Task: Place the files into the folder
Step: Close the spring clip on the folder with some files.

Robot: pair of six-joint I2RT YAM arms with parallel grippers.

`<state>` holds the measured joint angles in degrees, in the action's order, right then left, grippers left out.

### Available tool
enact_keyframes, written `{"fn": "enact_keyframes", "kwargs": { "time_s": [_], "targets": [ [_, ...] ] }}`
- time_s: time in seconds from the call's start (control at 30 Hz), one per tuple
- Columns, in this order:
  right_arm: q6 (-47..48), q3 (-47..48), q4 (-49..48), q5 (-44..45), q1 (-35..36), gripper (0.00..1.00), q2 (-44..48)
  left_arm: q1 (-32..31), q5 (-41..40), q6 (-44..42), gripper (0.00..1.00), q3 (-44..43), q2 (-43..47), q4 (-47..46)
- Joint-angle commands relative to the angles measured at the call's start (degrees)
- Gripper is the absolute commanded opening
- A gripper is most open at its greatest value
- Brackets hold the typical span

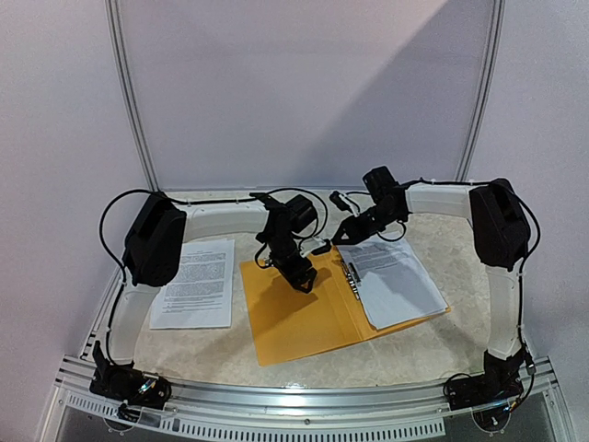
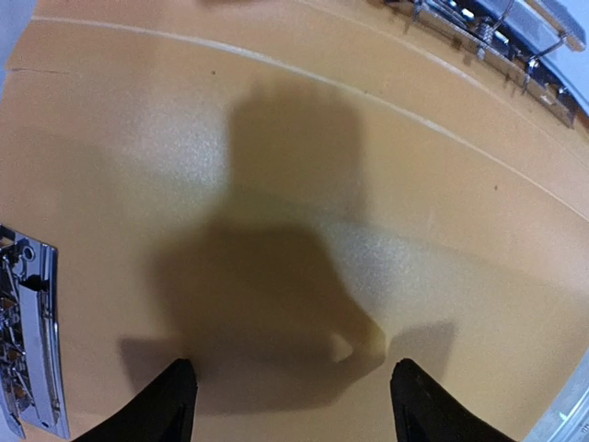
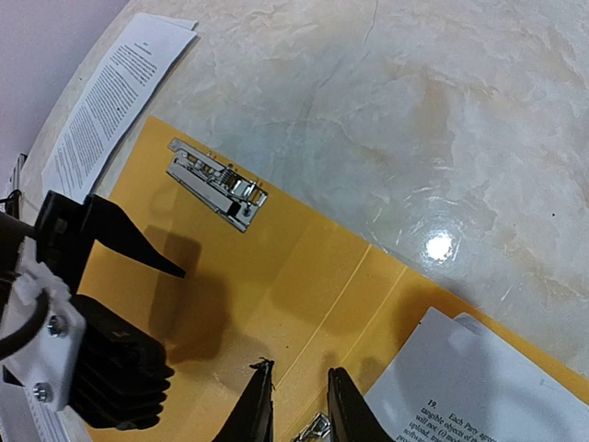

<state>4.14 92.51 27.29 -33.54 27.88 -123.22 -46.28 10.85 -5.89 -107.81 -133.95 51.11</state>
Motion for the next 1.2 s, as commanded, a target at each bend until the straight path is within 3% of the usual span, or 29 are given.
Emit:
{"fn": "enact_keyframes", "kwargs": {
  "time_s": [0.0,0.43,0.7,1.17],
  "targets": [
    [-0.27,-1.17,-1.39,1.21,0.69,0.2,-3.27,0.5,-0.44,0.59,0.75,3.68,-2.25,-1.87],
    [1.41,-1.28,1.78,-0.25,0.68,0.18,-4.26,-0.89,-3.01,-0.81,0.75,2.46,-3.69,-0.92],
    [2.35,0.42,5.5,-1.91,0.66,0.29,-6.07,-1.57,-4.26,-1.56,0.75,2.08,-3.68,-0.5],
    [3.39,0.72,7.25,-6.9,0.67,0.26,-4.82,-1.96,-5.23,-2.02,0.75,1.99,-4.29,-0.4]
  ]
}}
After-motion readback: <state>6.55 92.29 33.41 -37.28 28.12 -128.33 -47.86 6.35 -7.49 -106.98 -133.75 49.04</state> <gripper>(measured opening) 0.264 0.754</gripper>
